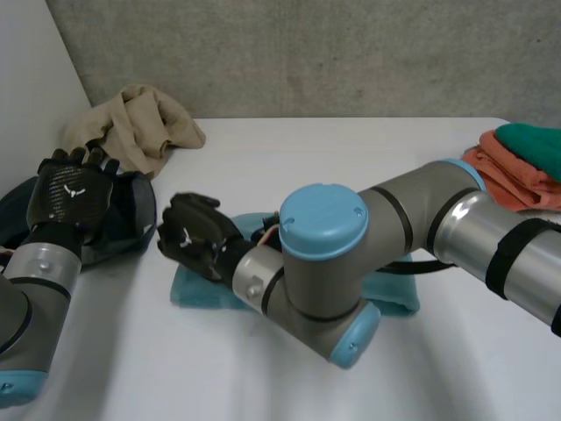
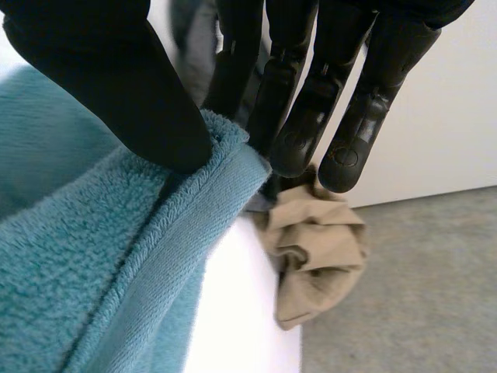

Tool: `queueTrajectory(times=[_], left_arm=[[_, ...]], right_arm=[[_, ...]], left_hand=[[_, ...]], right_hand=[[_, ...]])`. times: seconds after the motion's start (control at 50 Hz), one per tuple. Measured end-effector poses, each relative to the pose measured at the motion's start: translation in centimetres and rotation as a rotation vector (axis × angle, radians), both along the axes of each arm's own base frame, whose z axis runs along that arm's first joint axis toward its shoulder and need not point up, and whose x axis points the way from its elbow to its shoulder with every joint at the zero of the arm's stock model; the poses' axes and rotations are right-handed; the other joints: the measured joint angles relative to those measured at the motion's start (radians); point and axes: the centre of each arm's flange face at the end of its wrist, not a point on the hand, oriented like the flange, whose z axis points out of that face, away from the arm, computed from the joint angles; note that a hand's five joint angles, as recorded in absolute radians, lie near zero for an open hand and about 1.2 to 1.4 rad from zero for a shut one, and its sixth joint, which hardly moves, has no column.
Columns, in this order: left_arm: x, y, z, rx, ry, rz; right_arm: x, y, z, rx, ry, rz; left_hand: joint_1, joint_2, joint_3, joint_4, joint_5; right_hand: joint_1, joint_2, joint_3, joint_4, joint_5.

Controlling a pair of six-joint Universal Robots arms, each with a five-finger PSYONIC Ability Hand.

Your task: Fold the laundry.

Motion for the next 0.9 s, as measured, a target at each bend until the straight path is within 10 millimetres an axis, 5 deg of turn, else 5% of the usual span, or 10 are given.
queueTrajectory(times=[0.2, 0.24, 0.32, 0.34, 0.46, 0.62, 0.64, 0.82, 0.84, 0.9], left_arm=[[0.0, 0.2, 0.4, -0.009, 0.024, -0.003], [0.0, 0.2, 0.5, -0.011, 0.027, -0.003], [0.0, 0.1, 0.6, -0.016, 0.029, -0.002], [0.0, 0.1, 0.7, -0.018, 0.029, -0.002], [-0.5, 0.2, 1.6, -0.045, 0.048, -0.018], [-3.0, 1.3, 3.2, -0.082, 0.113, -0.118], [-4.6, 2.1, 3.8, -0.091, 0.138, -0.180], [-9.5, 4.6, 3.1, -0.054, 0.156, -0.360], [-12.2, 5.9, 1.4, -0.005, 0.141, -0.454], [-13.3, 6.4, 0.3, 0.021, 0.130, -0.490]], right_arm=[[0.4, 0.7, -1.6, 0.090, 0.012, 0.038], [0.1, 1.6, -2.6, 0.124, 0.044, 0.068], [-0.2, 2.5, -3.1, 0.152, 0.067, 0.092], [-0.5, 2.8, -2.8, 0.160, 0.071, 0.098], [-1.9, 2.1, 0.0, 0.195, 0.046, 0.018], [-6.8, -3.5, 4.1, 0.364, -0.070, -0.318], [-9.7, -5.6, 4.7, 0.457, -0.106, -0.448], [-16.2, -8.0, 3.0, 0.636, -0.109, -0.642], [-18.5, -8.1, 1.9, 0.684, -0.100, -0.677], [-19.0, -8.0, 1.5, 0.695, -0.099, -0.683]], left_hand=[[0.000, 0.000, 0.000, 0.000, 0.000], [0.000, 0.000, 0.000, 0.000, 0.000], [0.000, 0.000, 0.000, 0.000, 0.000], [0.000, 0.000, 0.000, 0.000, 0.000], [0.000, 0.000, 0.000, 0.000, 0.000], [0.000, 0.000, 0.000, 0.000, 0.000], [0.000, 0.000, 0.000, 0.000, 0.000], [0.000, 0.000, 0.000, 0.000, 0.000], [0.000, 0.000, 0.000, 0.000, 0.000], [0.000, 0.000, 0.000, 0.000, 0.000]], right_hand=[[-0.040, -0.072, -0.079, -0.069, -0.054], [-0.375, -0.479, -0.485, -0.489, -0.454], [-0.445, -0.580, -0.587, -0.578, -0.547], [-0.706, -0.888, -0.897, -0.900, -0.870], [-0.753, -0.946, -0.976, -0.958, -0.920], [-0.753, -0.946, -0.976, -0.958, -0.920], [-0.753, -0.946, -0.976, -0.958, -0.920], [-0.753, -0.946, -0.973, -0.958, -0.920], [-0.744, -0.927, -0.937, -0.941, -0.894], [-0.744, -0.921, -0.932, -0.938, -0.890]])
